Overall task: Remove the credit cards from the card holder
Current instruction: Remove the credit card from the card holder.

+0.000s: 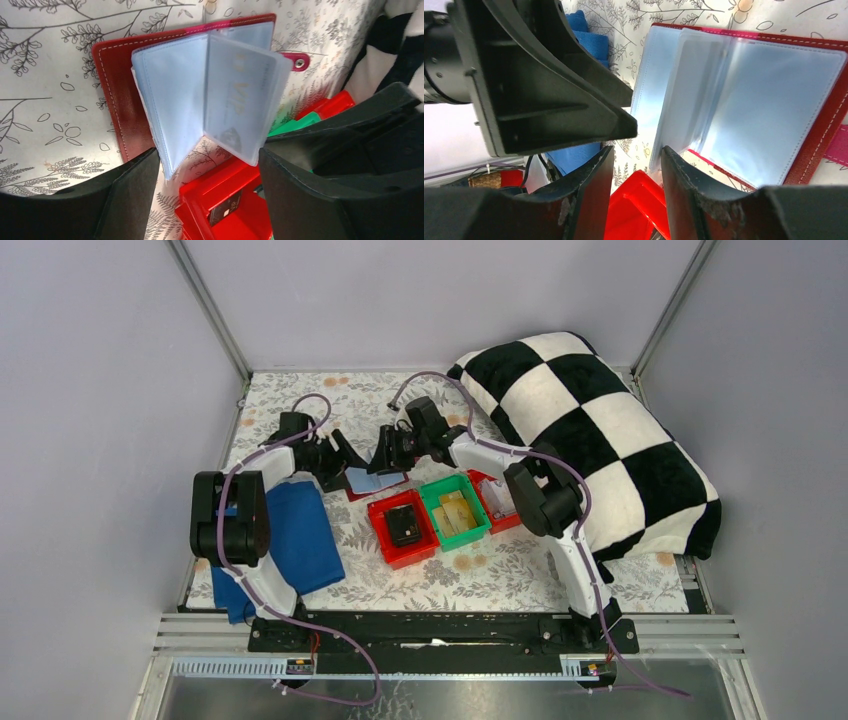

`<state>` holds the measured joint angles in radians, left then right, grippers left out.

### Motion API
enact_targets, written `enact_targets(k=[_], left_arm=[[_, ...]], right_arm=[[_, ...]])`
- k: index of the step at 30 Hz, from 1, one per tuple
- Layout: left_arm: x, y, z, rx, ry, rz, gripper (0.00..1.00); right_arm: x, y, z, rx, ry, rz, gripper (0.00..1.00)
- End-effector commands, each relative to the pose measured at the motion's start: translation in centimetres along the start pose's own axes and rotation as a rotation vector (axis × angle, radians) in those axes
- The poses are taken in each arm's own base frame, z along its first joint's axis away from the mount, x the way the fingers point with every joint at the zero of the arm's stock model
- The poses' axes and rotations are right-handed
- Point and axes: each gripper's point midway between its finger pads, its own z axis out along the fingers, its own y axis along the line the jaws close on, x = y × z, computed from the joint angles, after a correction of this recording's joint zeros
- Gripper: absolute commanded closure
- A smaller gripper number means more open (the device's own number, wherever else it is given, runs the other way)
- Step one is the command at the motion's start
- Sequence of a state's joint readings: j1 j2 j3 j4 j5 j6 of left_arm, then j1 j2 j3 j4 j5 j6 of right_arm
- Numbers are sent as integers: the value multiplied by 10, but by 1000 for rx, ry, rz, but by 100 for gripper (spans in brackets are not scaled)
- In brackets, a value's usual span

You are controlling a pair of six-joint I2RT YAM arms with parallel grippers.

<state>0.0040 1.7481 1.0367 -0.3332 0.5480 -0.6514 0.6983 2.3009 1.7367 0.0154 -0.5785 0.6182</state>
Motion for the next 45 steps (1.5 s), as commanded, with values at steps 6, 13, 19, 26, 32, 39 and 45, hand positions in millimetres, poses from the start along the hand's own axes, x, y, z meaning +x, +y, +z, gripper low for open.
enact_targets(k=[6, 13, 19, 26, 32, 39, 45], left_arm=[[-25, -34, -13, 130, -63, 27, 32], [-31, -29, -27, 62, -119, 43, 26], [-52, -42, -59, 74, -248, 77, 25], [-56, -75, -62, 220, -198, 132, 36], [-43, -65, -27, 239, -78, 95, 31], [-35, -53, -9, 191, -48, 102, 37], [-33, -47, -3, 185, -30, 92, 47]], right_arm=[[-12, 27, -6, -62, -28, -32, 54], [-12, 25, -6, -52, -33, -33, 55], [-14, 23, -4, -46, -38, -27, 55], [-15, 24, -4, -45, -39, -27, 56], [-18, 24, -2, -44, -43, -24, 57], [-16, 22, -2, -43, -47, -11, 63], [-17, 21, -1, -39, -51, -7, 66]])
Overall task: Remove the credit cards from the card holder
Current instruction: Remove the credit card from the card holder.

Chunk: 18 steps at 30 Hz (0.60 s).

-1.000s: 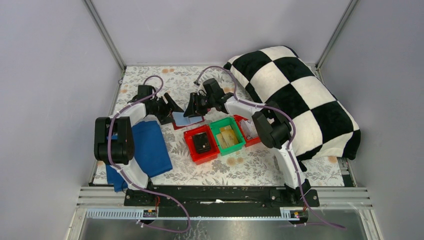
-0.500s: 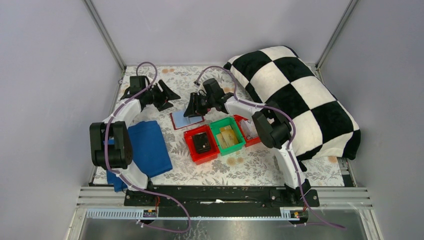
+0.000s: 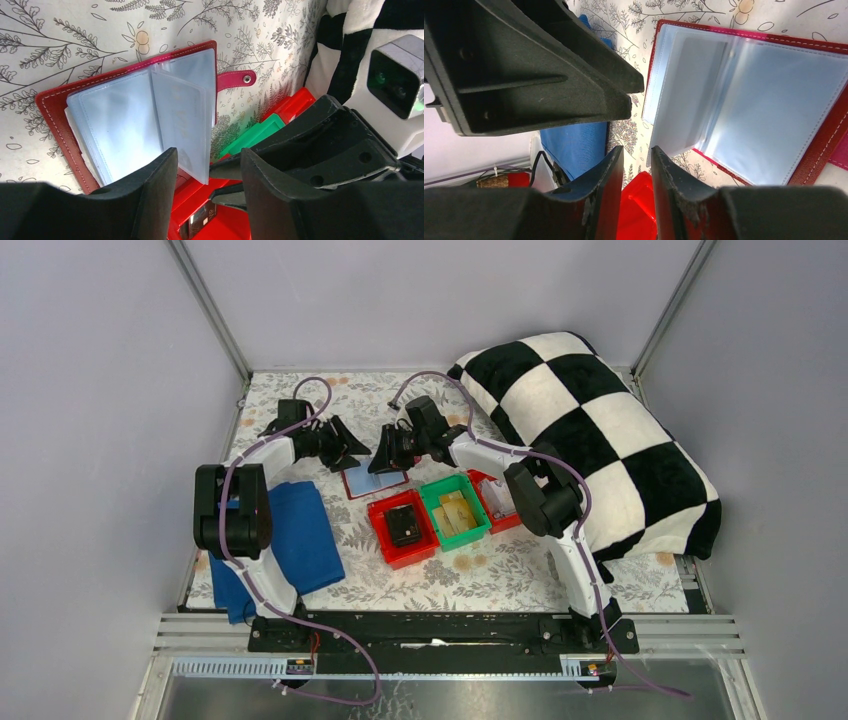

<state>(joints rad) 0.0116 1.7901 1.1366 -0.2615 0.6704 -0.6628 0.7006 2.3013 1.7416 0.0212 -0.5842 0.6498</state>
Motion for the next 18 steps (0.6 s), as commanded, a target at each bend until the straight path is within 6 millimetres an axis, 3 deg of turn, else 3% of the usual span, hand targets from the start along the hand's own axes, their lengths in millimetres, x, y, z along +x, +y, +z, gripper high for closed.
enact_targets(k=[1, 18], left_arm=[[-6, -2, 2, 21, -12, 35, 50], [1, 11, 11, -3, 18, 15, 68]], right_arm=[[-15, 16, -1, -27, -49, -30, 67], [-10, 4, 6, -6, -41, 2, 78]])
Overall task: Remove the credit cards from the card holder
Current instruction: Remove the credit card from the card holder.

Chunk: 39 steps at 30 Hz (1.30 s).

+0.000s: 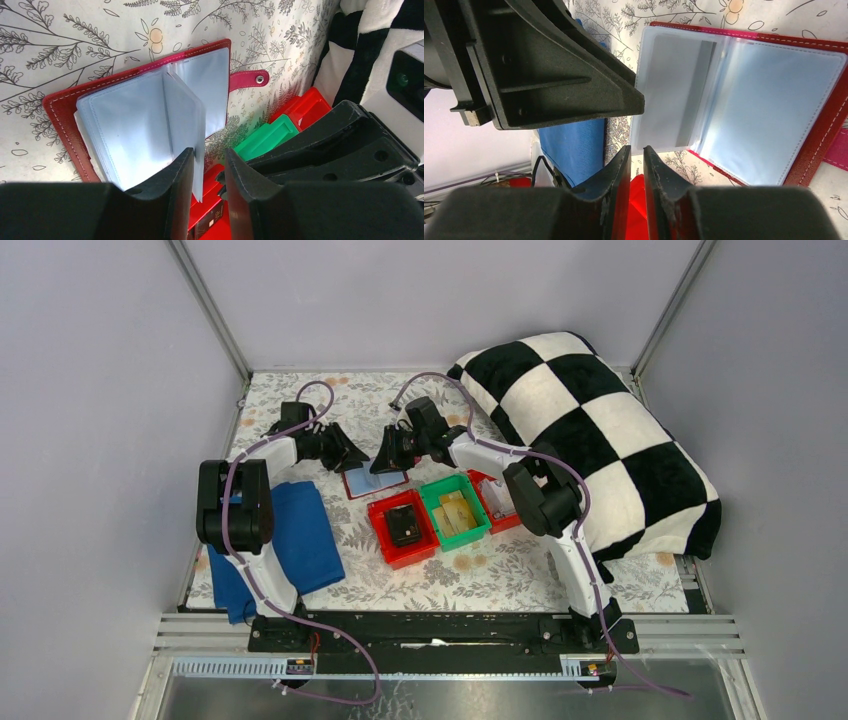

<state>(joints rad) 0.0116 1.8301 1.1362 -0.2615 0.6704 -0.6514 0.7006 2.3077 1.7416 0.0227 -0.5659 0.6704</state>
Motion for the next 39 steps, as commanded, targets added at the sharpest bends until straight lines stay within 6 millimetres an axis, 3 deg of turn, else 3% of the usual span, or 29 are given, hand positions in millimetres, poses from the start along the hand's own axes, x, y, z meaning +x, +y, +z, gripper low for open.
enact_targets(k=[1, 7, 16, 24, 33, 39], left_arm=[[-3, -2, 2, 16, -7, 31, 68], [-1, -1, 5, 22, 5, 23, 69], [0, 0, 7, 22, 11, 20, 71], [0, 1, 10, 22, 17, 15, 71], [2, 0, 9, 25, 19, 18, 71], [2, 0, 9, 27, 20, 19, 71]], right_arm=[[-9, 8, 4, -22, -32, -20, 77], [-8, 5, 7, -23, -25, -17, 76], [-8, 7, 8, -29, -20, -25, 57], [-7, 8, 12, -39, -6, -25, 53], [-3, -5, 21, -11, 10, -14, 51], [-5, 0, 19, -25, 6, -18, 51]])
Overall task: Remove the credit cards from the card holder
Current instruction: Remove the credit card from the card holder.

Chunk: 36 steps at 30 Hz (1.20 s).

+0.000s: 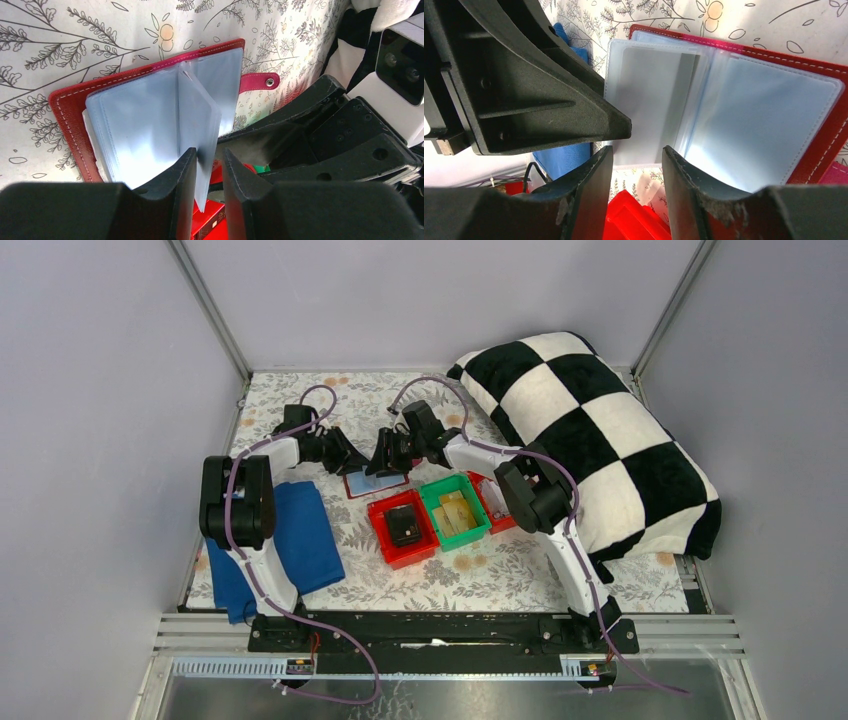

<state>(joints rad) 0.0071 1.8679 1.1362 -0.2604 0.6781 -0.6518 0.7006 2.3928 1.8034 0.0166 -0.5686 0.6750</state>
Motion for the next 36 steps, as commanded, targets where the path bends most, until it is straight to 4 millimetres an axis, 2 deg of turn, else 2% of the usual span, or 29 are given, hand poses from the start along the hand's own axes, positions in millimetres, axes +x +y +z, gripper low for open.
enact_targets(k=[1, 6, 19, 30, 36], left_arm=[[-4, -9, 0, 36, -11, 39, 71], [-4, -9, 0, 38, -9, 38, 71], [-3, -8, 0, 38, -5, 35, 71], [-3, -10, -1, 42, -7, 39, 72], [-3, -10, -1, 43, -6, 38, 72]], right_arm=[[-9, 21, -2, -47, -20, -43, 51], [-14, 33, -7, -67, -42, -60, 50], [-14, 43, -8, -98, -46, -71, 48], [-10, 38, -2, -80, -28, -63, 48], [-11, 45, -2, -91, -34, -76, 46]])
